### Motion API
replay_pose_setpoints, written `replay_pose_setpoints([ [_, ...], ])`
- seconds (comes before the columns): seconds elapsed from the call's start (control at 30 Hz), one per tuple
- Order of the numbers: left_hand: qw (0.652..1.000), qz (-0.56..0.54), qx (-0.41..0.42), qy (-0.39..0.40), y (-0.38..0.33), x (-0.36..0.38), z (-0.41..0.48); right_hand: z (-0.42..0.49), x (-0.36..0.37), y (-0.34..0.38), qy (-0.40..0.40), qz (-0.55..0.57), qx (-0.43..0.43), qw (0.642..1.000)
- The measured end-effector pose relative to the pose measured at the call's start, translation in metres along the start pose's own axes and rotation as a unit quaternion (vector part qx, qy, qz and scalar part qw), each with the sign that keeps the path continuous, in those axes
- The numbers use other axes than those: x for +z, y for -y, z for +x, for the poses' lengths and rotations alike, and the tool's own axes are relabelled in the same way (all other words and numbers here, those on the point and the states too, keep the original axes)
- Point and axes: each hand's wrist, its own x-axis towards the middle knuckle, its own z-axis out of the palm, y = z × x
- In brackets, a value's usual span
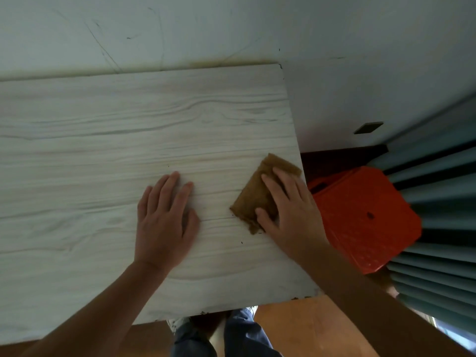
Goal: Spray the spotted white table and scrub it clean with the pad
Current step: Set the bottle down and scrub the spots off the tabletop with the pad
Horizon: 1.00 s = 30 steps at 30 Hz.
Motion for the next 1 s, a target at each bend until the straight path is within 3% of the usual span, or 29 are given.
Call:
replay_pose_setpoints([
  [0.2,1.000,0.005,-0.001,0.000,-0.001,-0.002,0.002,0.138,-0.001,-0.019,-0.059,-0.052,0.042,0.996],
  [0.33,1.000,0.000,-0.007,0.004,-0.002,-0.003,0.001,0.166,0.002,-0.005,-0.055,-0.063,0.092,0.992],
  [0.47,1.000,-0.002,-0.004,0.007,-0.004,-0.005,0.000,0.113,0.007,0.011,-0.061,-0.051,0.106,0.991],
  [0.8,0.999,-0.044,-0.007,0.018,0.001,-0.004,-0.001,-0.124,0.022,0.081,0.007,0.024,0.153,0.988],
  [0.9,0.996,-0.086,-0.002,0.026,0.005,-0.010,-0.002,-0.140,0.020,0.089,0.004,0.005,0.161,0.987],
  [1.0,0.993,-0.101,0.054,0.036,0.027,-0.025,-0.006,-0.129,0.014,0.091,0.000,0.005,0.178,0.984],
])
